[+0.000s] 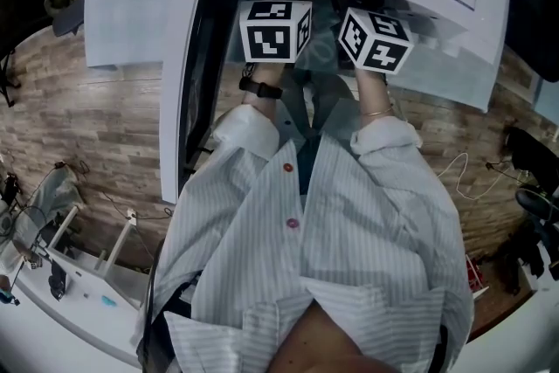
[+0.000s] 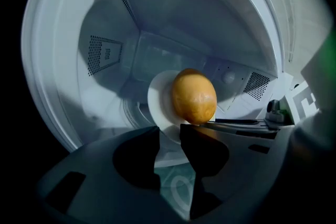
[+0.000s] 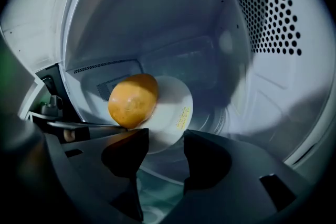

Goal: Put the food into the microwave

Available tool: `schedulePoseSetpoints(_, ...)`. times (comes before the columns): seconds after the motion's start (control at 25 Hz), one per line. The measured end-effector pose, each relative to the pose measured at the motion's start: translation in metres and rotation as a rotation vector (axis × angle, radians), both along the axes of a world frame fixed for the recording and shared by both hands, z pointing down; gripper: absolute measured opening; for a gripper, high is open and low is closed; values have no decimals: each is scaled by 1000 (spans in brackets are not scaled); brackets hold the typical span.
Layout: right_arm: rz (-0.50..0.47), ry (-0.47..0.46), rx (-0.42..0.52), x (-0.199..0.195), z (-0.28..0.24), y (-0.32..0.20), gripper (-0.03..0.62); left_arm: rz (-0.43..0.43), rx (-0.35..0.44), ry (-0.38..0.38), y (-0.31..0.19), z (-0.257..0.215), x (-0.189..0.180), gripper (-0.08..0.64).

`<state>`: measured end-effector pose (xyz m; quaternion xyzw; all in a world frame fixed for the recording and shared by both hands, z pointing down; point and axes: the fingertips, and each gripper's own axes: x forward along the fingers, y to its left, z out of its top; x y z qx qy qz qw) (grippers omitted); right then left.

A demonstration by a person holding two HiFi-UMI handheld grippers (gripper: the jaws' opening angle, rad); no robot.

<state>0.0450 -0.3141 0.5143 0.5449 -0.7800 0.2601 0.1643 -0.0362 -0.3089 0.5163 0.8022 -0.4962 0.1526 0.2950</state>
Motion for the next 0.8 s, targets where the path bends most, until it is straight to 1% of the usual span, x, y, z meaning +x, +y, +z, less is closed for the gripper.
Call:
schedulePoseSetpoints(0.28, 23, 40, 12, 1, 1, -1, 213, 26, 29, -75, -3, 2, 3, 126)
schedulePoseSetpoints(0.6, 57, 71, 24, 2, 1, -1, 222, 42, 41, -106, -4, 0, 5, 138)
schedulePoseSetpoints(0.72, 85, 89, 48, 4, 0, -3, 232, 29, 71, -146, -6, 2, 3, 155)
schedulePoseSetpoints(0.8, 93, 78, 55, 5, -2, -5, 230, 21, 88, -151, -8, 1, 3, 156)
